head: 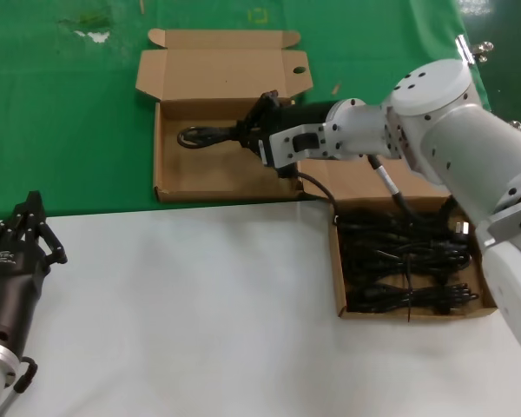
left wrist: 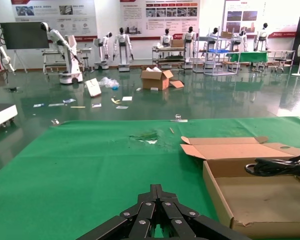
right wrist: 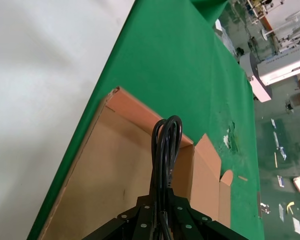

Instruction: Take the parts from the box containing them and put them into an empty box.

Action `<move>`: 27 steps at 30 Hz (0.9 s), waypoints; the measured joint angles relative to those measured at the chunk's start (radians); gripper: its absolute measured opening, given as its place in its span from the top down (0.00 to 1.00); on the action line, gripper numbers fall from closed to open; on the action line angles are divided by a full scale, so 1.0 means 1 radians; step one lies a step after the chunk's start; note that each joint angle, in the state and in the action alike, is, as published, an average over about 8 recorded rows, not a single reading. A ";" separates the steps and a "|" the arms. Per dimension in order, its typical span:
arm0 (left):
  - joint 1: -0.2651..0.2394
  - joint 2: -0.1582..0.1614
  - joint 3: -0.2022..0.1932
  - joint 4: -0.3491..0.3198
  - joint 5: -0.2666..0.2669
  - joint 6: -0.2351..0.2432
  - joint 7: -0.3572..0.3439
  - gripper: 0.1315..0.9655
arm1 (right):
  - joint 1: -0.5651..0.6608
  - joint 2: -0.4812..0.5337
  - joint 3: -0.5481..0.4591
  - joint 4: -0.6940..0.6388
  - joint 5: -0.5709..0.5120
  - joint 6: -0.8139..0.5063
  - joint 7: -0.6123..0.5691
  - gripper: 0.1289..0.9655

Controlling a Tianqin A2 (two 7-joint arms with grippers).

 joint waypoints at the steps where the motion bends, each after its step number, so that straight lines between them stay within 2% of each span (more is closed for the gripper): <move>1: 0.000 0.000 0.000 0.000 0.000 0.000 0.000 0.99 | -0.004 -0.003 -0.012 0.002 0.011 0.008 -0.003 0.96; 9: 0.000 0.000 0.000 0.000 0.000 0.000 0.000 0.99 | -0.032 -0.012 -0.171 0.027 0.142 0.066 -0.015 0.96; 20: 0.000 0.000 0.000 0.000 0.000 0.000 0.000 0.99 | -0.041 -0.013 -0.413 0.055 0.376 0.136 -0.024 0.96; 27: 0.000 0.000 0.000 0.000 0.000 0.000 0.000 0.99 | -0.044 -0.013 -0.560 0.071 0.529 0.172 -0.033 0.90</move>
